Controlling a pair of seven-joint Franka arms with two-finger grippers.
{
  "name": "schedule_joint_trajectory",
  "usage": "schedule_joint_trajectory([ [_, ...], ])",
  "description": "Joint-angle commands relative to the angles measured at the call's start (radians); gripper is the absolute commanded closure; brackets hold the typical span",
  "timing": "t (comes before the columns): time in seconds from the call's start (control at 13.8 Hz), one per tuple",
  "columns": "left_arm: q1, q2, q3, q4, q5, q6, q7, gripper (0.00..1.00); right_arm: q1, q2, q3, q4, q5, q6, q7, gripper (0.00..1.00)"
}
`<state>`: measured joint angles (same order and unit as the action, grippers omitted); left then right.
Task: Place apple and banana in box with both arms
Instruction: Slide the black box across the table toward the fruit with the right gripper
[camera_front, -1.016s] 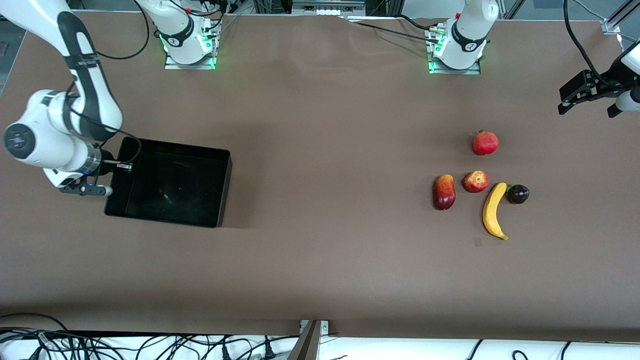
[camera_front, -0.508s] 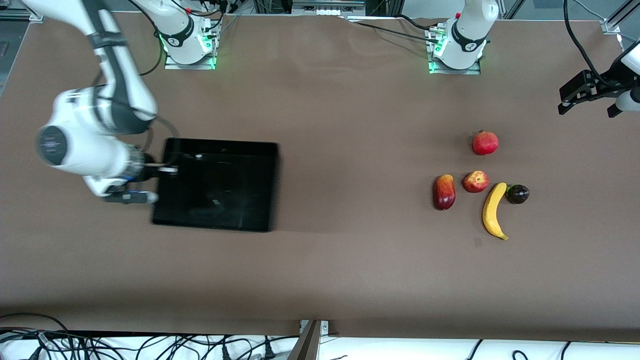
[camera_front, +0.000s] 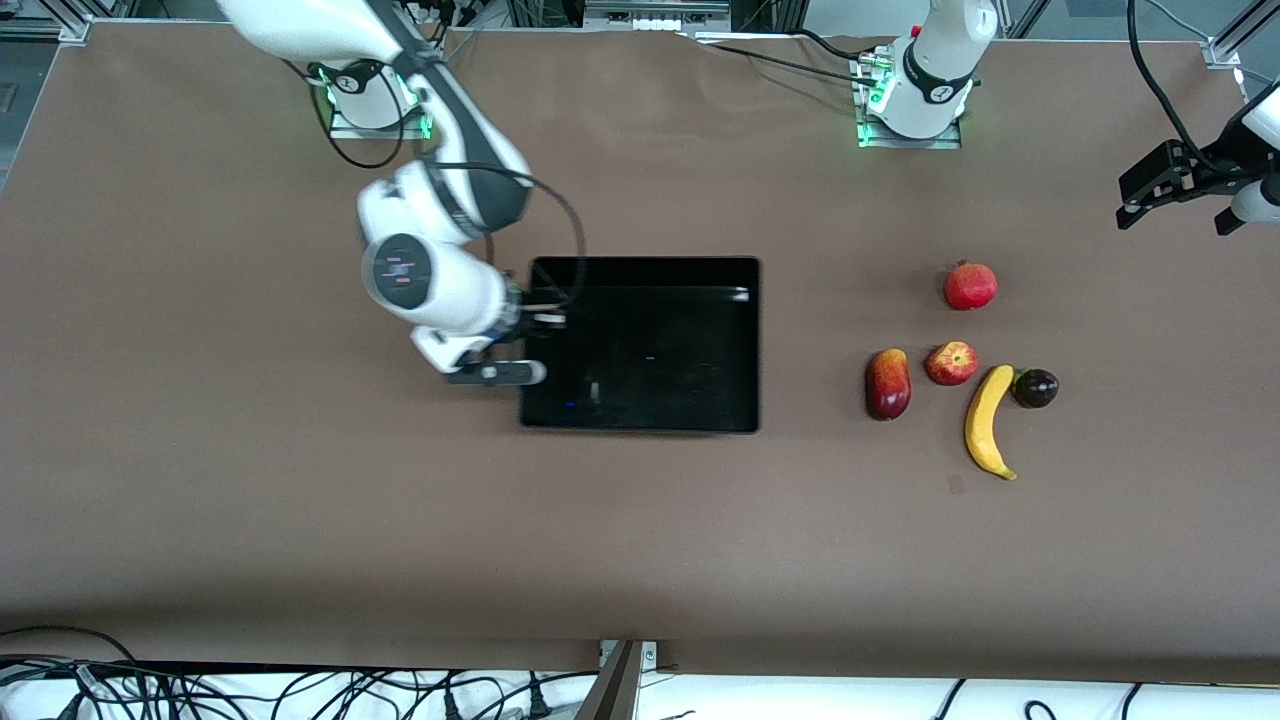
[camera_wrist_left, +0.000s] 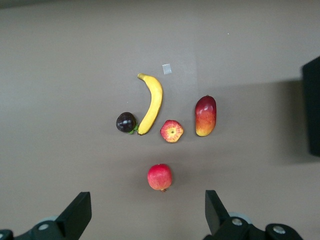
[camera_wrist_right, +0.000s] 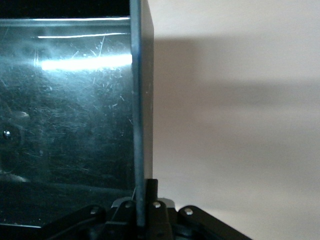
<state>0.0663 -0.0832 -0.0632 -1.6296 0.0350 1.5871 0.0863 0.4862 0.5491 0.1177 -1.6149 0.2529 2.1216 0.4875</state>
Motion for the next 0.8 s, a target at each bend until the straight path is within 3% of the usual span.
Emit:
schedule_joint_trajectory([
  [0.0,-0.003,0.01,0.0,0.025,0.013,-0.018,-0.005,0.0,0.112,0.095,-0.01,0.111,0.023,0.067,0.15,1.0],
  [0.51,-0.003,0.01,0.002,0.025,0.013,-0.018,-0.006,0.0,0.244,0.195,-0.018,0.124,0.008,0.245,0.217,1.0],
  [0.73,-0.002,0.01,0.002,0.025,0.013,-0.018,-0.008,0.0,0.264,0.209,-0.027,0.122,-0.079,0.244,0.22,1.0],
])
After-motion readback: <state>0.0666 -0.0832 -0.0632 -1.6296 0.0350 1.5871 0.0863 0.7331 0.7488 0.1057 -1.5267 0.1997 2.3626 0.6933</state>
